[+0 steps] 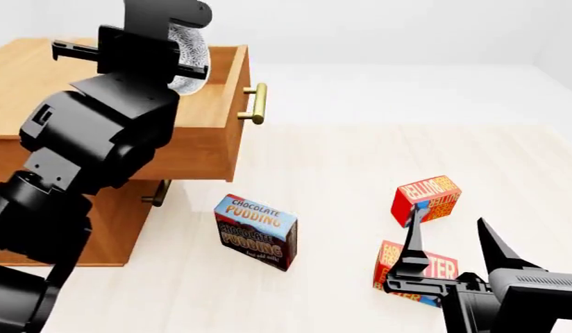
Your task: Put the bowl in the top drawer of the cabinet.
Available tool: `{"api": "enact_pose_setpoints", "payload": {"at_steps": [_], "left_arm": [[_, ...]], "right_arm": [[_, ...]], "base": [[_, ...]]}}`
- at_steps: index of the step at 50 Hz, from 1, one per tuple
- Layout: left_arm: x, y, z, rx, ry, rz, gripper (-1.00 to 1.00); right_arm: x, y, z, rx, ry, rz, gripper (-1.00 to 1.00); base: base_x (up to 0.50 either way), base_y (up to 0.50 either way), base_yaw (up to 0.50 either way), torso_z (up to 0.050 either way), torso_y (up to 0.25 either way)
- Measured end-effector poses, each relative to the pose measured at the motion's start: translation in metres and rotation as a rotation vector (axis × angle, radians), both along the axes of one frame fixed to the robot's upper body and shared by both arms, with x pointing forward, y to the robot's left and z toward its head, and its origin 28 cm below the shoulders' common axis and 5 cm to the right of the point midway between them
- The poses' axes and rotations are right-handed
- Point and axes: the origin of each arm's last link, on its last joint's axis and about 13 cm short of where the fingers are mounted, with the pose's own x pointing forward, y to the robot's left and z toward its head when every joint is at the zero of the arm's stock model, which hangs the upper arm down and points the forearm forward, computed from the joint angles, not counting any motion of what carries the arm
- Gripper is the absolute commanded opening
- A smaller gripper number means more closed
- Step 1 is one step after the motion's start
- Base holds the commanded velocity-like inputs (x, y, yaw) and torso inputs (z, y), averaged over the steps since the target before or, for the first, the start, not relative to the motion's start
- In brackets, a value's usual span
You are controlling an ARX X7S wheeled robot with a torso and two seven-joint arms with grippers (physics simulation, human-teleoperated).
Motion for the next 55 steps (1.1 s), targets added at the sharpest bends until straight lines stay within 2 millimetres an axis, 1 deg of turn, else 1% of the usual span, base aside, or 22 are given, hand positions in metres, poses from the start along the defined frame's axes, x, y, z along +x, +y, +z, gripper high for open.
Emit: {"api": "enact_pose_setpoints", "payload": {"at_steps": [19,35,44,55], "left_arm": [[0.009,0.004,-0.016,0.063,0.083,0.049,-1.0],[0.026,0.008,-0.028,0.063,0.139,0.077,-1.0],[0.033,0.007,-0.032,0.058,0.176,0.066,-1.0],[0.036,0.007,-0.034,0.051,0.237,0.046,-1.0]], "right_arm": [[-0.001,-0.001,0.001,0.0,-0.002,0.0,1.0],[-0.001,0.0,-0.001,-0.001,0.002,0.0,1.0],[0.0,-0.001,-0.002,-0.001,0.005,-0.002,1.0],[0.0,-0.002,-0.003,0.002,0.009,-0.003,1.0]], "base": [[0.0,0.0,0.0,0.001,0.001],[0.0,0.0,0.0,0.0,0.001],[0.0,0.0,0.0,0.0,0.0],[0.0,0.0,0.0,0.0,0.001]]}}
